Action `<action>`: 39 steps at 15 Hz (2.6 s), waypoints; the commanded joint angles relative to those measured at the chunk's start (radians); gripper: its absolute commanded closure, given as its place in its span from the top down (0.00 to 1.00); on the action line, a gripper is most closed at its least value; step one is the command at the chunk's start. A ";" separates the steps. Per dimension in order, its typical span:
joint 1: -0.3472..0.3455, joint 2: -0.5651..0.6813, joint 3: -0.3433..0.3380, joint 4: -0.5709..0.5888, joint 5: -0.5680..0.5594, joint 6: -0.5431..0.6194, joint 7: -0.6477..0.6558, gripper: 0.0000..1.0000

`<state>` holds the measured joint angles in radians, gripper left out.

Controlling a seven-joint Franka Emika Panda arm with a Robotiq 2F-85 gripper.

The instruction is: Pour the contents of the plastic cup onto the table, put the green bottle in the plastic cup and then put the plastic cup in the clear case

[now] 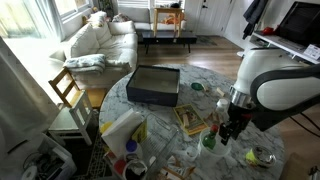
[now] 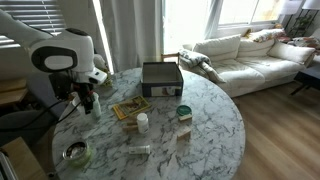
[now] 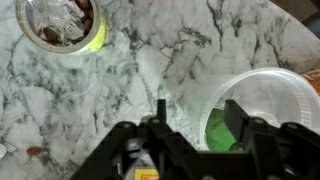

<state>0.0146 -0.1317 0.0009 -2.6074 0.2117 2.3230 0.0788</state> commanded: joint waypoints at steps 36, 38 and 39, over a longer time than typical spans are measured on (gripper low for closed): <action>0.041 0.073 -0.030 0.487 0.339 -0.409 -0.256 0.01; 0.045 0.122 -0.007 0.522 0.333 -0.403 -0.234 0.01; 0.046 0.147 0.003 0.544 0.328 -0.402 -0.228 0.01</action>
<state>0.0578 -0.0678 -0.0158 -2.1467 0.5236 1.9540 -0.1514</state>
